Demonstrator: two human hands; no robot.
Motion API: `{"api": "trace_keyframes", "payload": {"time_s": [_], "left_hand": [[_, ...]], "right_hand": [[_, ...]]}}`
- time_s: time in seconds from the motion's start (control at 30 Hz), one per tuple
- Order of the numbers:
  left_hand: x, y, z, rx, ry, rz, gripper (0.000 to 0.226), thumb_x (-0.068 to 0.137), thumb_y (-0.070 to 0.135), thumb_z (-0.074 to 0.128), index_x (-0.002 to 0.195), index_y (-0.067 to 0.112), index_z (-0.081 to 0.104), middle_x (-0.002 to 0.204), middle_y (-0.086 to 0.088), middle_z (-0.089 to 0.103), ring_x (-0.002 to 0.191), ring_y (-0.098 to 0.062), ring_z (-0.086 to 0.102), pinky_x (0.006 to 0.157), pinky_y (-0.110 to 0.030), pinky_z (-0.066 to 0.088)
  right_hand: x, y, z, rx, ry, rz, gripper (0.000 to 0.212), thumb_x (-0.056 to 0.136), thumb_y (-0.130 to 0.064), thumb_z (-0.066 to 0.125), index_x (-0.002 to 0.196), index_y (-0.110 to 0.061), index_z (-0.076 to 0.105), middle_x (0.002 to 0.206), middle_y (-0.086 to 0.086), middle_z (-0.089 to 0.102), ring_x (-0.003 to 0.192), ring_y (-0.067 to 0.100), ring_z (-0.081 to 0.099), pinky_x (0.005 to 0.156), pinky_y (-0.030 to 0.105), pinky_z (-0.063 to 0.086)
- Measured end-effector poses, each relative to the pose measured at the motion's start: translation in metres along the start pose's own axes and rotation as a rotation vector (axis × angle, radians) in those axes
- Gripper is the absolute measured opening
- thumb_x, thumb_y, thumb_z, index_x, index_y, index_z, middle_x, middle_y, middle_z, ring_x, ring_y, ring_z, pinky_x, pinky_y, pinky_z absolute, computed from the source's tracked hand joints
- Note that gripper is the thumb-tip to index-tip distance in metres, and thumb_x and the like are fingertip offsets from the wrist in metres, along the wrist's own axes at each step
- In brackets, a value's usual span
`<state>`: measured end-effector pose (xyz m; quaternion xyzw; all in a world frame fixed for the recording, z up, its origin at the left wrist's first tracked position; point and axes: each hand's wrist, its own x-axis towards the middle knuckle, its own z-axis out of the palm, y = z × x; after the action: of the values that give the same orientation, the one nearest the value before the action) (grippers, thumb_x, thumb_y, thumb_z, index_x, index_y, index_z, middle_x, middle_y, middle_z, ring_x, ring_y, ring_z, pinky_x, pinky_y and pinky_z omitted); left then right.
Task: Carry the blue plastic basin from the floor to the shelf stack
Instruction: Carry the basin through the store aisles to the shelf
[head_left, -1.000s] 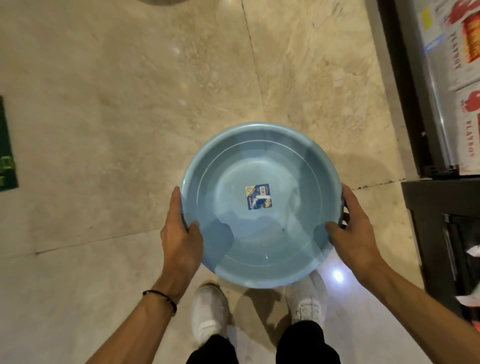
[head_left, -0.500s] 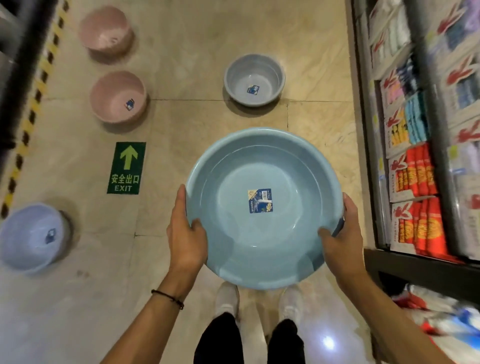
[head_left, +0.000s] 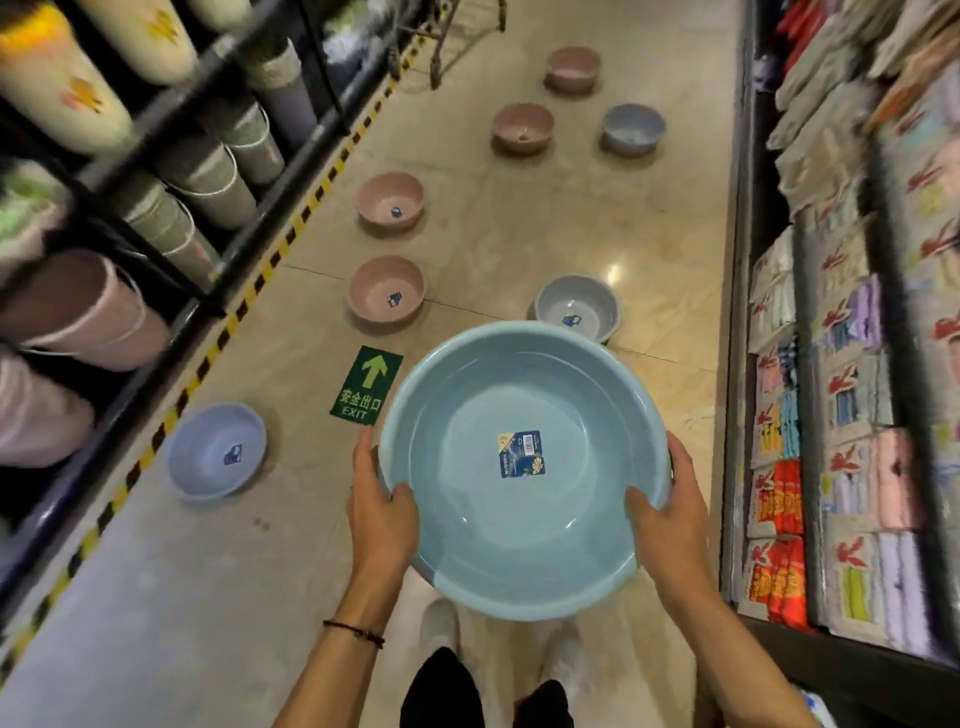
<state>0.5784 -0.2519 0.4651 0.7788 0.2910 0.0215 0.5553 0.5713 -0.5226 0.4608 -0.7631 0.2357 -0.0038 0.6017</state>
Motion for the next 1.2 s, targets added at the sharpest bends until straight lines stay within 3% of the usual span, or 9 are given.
{"api": "trace_keyframes", "payload": {"time_s": [0.1, 0.23, 0.3, 0.43, 0.6, 0.7, 0.8, 0.97, 1.2], "left_hand": [[-0.009, 0.015, -0.043, -0.067, 0.056, -0.067, 0.078, 0.090, -0.005, 0.058, 0.118, 0.067, 0.043, 0.104, 0.039, 0.062, 0.095, 0.011, 0.063, 0.077, -0.033, 0.057], [-0.003, 0.031, -0.110, -0.150, 0.128, -0.086, 0.075, 0.089, -0.005, 0.059, 0.143, 0.046, 0.047, 0.114, 0.022, 0.062, 0.105, -0.007, 0.066, 0.086, -0.038, 0.058], [0.004, 0.035, -0.144, -0.158, 0.166, -0.063, 0.070, 0.088, -0.005, 0.059, 0.143, 0.038, 0.053, 0.119, 0.015, 0.068, 0.109, -0.016, 0.068, 0.089, -0.046, 0.061], [0.015, 0.038, -0.214, -0.195, 0.248, -0.045, 0.063, 0.090, -0.004, 0.060, 0.134, 0.042, 0.061, 0.118, 0.014, 0.071, 0.106, -0.017, 0.071, 0.088, -0.049, 0.063], [0.029, 0.027, -0.291, -0.225, 0.363, -0.059, 0.065, 0.088, -0.007, 0.063, 0.107, 0.055, 0.061, 0.099, 0.020, 0.076, 0.093, -0.008, 0.074, 0.075, -0.035, 0.064], [0.036, 0.015, -0.325, -0.226, 0.414, -0.090, 0.061, 0.088, -0.006, 0.061, 0.112, 0.050, 0.061, 0.106, 0.016, 0.073, 0.096, -0.010, 0.072, 0.069, -0.023, 0.061], [0.048, 0.001, -0.348, -0.226, 0.490, -0.145, 0.053, 0.091, -0.001, 0.059, 0.123, 0.042, 0.060, 0.108, 0.019, 0.071, 0.095, -0.005, 0.070, 0.060, -0.012, 0.056], [0.079, -0.018, -0.374, -0.194, 0.627, -0.280, 0.047, 0.093, 0.003, 0.053, 0.129, 0.033, 0.062, 0.115, 0.009, 0.072, 0.107, -0.026, 0.069, 0.099, -0.054, 0.055], [0.152, -0.029, -0.399, -0.205, 0.780, -0.423, 0.051, 0.091, 0.004, 0.054, 0.138, 0.024, 0.059, 0.117, -0.002, 0.070, 0.104, -0.033, 0.067, 0.092, -0.051, 0.057]], "right_hand": [[-0.011, -0.039, 0.023, -0.029, -0.035, -0.013, 0.074, 0.090, 0.003, 0.061, 0.143, -0.047, 0.051, 0.125, -0.013, 0.067, 0.115, 0.019, 0.064, 0.097, 0.057, 0.057], [-0.023, -0.086, 0.071, -0.056, -0.133, -0.093, 0.077, 0.085, 0.005, 0.059, 0.128, -0.059, 0.055, 0.111, -0.028, 0.068, 0.105, 0.004, 0.065, 0.089, 0.046, 0.059], [-0.027, -0.106, 0.101, -0.045, -0.187, -0.117, 0.077, 0.085, 0.006, 0.058, 0.136, -0.052, 0.056, 0.115, -0.026, 0.068, 0.109, 0.008, 0.065, 0.089, 0.042, 0.058], [-0.043, -0.143, 0.170, -0.045, -0.293, -0.171, 0.074, 0.084, 0.005, 0.059, 0.132, -0.050, 0.057, 0.108, -0.027, 0.069, 0.105, 0.011, 0.067, 0.078, 0.033, 0.056], [-0.060, -0.175, 0.254, -0.043, -0.420, -0.237, 0.069, 0.079, 0.007, 0.061, 0.137, -0.031, 0.059, 0.118, -0.004, 0.071, 0.108, 0.023, 0.067, 0.088, 0.046, 0.058], [-0.073, -0.189, 0.298, -0.050, -0.473, -0.240, 0.061, 0.069, -0.014, 0.059, 0.126, -0.034, 0.062, 0.108, -0.012, 0.072, 0.098, 0.013, 0.068, 0.072, 0.032, 0.054], [-0.076, -0.197, 0.341, -0.065, -0.534, -0.241, 0.063, 0.068, -0.015, 0.056, 0.125, -0.041, 0.061, 0.107, -0.021, 0.069, 0.097, 0.005, 0.065, 0.073, 0.030, 0.053], [-0.060, -0.196, 0.423, -0.146, -0.648, -0.239, 0.071, 0.081, 0.007, 0.054, 0.141, -0.030, 0.059, 0.117, -0.006, 0.070, 0.105, 0.022, 0.066, 0.091, 0.043, 0.057], [-0.020, -0.213, 0.539, -0.201, -0.850, -0.230, 0.063, 0.083, 0.007, 0.055, 0.123, -0.042, 0.057, 0.106, -0.022, 0.068, 0.102, 0.021, 0.067, 0.090, 0.043, 0.056]]}}
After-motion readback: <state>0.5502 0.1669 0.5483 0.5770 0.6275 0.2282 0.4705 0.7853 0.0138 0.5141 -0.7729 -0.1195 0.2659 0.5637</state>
